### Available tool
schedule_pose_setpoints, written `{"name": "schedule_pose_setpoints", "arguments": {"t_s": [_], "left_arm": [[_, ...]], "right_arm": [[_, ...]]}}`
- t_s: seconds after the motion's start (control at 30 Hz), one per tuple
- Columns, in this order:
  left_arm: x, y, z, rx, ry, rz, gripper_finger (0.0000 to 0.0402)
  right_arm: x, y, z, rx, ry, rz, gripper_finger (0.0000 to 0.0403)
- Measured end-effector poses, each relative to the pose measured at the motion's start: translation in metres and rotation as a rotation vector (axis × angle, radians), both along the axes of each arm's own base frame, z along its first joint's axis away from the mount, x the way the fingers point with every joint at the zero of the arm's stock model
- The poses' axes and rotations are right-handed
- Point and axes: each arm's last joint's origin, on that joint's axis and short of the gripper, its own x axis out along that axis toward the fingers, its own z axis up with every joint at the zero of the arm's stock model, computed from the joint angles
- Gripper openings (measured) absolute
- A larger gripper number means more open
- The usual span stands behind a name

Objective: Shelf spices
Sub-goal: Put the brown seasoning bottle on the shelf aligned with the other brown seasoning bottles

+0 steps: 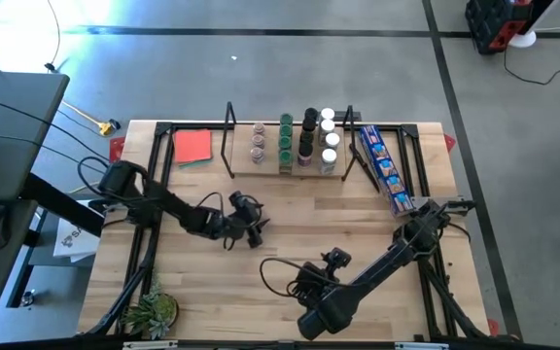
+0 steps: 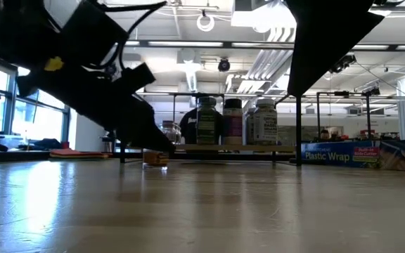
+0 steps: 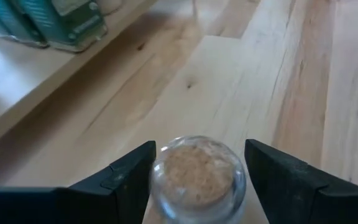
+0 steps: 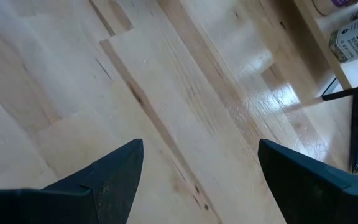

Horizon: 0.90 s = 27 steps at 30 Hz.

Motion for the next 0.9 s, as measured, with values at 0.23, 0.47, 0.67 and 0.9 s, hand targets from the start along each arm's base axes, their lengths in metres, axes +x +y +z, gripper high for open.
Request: {"name": "schedule_pose_setpoints", "arguments": {"t_s": [0.23, 0.47, 0.67, 0.9], "left_arm": [[0.010, 0.002, 0.008, 0.025, 0.011, -0.027, 0.0166], [0.004, 0.028, 0.052, 0.097, -0.008, 0.014, 0.0159], [-0.005, 0.083, 0.078, 0.088, -0.050, 0.130, 0.0159], [-0.010, 0.121, 0.076, -0.039, -0.071, 0.130, 0.0192]], "right_arm": [[-0.002, 0.002, 0.000, 0.004, -0.011, -0.008, 0.0312], [-0.002, 0.002, 0.000, 0.002, -0.013, -0.007, 0.0312], [-0.001, 0.002, 0.001, -0.022, -0.032, 0.003, 0.0312], [-0.001, 0.002, 0.001, -0.021, -0.033, 0.003, 0.0312]]}}
